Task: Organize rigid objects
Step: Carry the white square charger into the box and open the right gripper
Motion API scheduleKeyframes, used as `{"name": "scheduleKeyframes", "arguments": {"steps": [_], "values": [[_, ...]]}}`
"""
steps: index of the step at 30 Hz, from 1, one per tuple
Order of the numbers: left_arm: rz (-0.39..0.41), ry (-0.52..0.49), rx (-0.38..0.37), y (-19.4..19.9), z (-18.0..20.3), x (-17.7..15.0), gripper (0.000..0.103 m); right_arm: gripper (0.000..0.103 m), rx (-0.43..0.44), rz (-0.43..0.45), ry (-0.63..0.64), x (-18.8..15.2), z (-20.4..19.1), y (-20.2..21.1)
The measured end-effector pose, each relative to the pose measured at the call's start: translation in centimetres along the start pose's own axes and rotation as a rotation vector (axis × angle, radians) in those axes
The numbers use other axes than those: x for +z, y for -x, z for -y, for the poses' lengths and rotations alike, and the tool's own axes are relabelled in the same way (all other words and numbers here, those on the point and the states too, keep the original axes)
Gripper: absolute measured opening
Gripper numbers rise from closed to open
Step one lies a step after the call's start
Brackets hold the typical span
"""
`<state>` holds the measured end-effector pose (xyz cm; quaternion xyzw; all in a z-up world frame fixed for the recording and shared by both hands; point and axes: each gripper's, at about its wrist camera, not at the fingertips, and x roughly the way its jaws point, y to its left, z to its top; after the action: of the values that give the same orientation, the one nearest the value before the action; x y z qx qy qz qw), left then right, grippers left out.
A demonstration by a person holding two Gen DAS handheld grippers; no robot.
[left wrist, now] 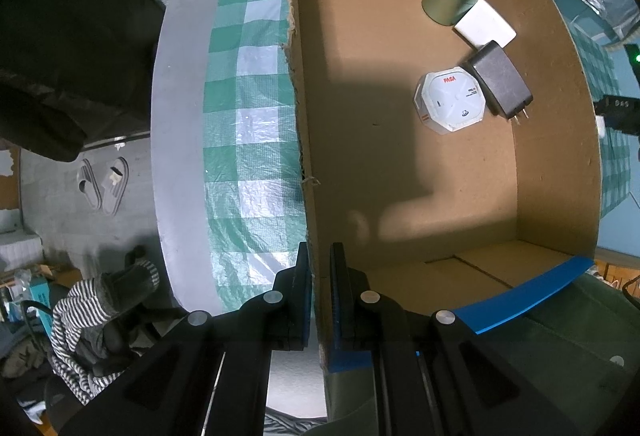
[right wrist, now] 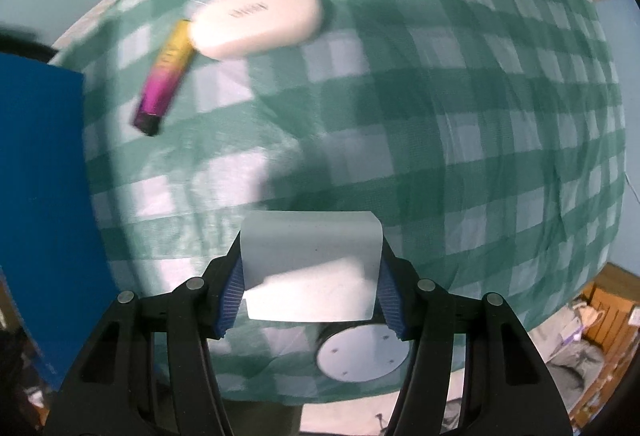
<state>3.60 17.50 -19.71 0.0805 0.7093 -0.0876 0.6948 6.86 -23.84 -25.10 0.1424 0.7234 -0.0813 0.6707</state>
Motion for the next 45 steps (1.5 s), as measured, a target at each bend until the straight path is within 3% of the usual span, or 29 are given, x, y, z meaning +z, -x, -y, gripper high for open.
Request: {"name": "scheduleKeyframes", "arguments": {"steps": [12, 17, 36, 45], "values": [[0.002, 0.001, -0.003, 0.0, -0.1, 0.0, 0.008, 0.058, 0.042, 0.058, 0.176, 2.0, -5.8, 5.6], [0.003, 0.001, -0.003, 0.1, 0.0, 0.0, 0.008, 0.058, 0.057, 0.075, 0.257, 1.2, -7.5, 8.2], [0.005, 0.000, -0.005, 0.2, 0.0, -0.2, 0.008, 0.058, 0.055, 0.124, 0.544, 0.6, -15.3, 11.5], [0.011, 0.004, -0.008, 0.3, -0.1, -0.1, 0.008, 0.058, 0.049, 0.123, 0.652, 0.6, -19.9, 11.2]]}}
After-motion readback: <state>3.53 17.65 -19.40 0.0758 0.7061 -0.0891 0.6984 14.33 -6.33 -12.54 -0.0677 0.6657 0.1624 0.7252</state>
